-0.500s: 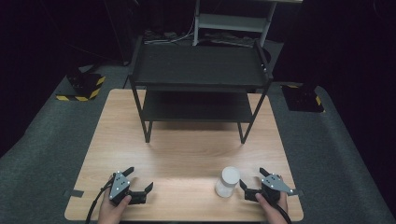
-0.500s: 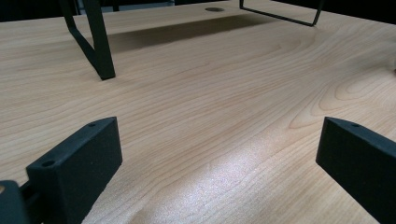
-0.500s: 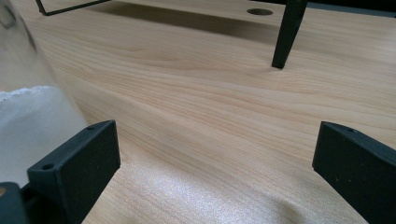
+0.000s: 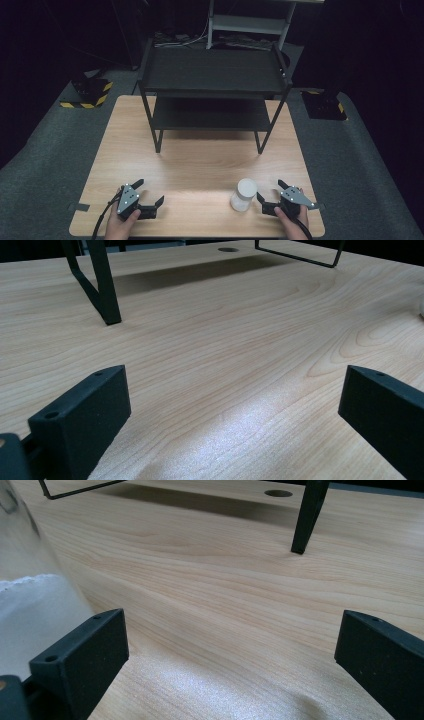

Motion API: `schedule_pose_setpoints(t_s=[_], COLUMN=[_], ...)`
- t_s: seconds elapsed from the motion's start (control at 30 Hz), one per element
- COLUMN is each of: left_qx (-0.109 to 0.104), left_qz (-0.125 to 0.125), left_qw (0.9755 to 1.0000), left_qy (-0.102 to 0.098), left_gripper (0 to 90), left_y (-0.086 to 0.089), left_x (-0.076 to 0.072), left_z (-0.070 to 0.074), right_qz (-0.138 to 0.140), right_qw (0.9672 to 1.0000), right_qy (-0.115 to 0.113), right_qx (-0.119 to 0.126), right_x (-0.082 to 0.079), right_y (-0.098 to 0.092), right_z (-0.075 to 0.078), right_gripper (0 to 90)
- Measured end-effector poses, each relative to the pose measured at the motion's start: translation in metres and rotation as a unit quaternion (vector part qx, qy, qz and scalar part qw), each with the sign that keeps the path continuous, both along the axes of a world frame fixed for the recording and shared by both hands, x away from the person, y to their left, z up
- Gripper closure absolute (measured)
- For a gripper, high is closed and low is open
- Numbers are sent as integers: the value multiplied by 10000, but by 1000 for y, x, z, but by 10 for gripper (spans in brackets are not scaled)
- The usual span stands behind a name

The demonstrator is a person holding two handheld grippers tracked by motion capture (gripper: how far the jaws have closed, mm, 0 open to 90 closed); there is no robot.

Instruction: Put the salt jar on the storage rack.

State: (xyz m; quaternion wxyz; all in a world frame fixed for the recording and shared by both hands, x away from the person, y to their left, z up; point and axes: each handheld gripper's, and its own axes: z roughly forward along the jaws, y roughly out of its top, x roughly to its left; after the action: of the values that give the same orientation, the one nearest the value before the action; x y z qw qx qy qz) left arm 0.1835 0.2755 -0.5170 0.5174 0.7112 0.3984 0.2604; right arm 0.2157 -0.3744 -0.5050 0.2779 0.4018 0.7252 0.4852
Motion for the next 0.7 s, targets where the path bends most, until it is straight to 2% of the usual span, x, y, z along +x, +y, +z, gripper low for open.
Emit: schedule_pose_setpoints(t_s=[0.3,0.5,0.6,0.7], left_qx=[26,22,25,28], left_qz=[-28,-36,-43,-47], left_qw=[10000,10000,10000,10000], left_qy=[-5,-4,-6,-5], left_gripper=[5,5,5,5], left_y=[0,0,0,0], left_x=[1,1,1,1], left_z=[0,0,0,0], right_qz=[15,-48,-53,-57], right_qw=[10000,9996,9993,9985], right_qy=[-31,-119,-202,-378], right_qx=[15,247,299,379], right_x=[-1,-4,-6,-12], right_y=[-1,-6,-8,-10], right_z=[0,-2,-1,5], right_gripper=[7,7,8,8])
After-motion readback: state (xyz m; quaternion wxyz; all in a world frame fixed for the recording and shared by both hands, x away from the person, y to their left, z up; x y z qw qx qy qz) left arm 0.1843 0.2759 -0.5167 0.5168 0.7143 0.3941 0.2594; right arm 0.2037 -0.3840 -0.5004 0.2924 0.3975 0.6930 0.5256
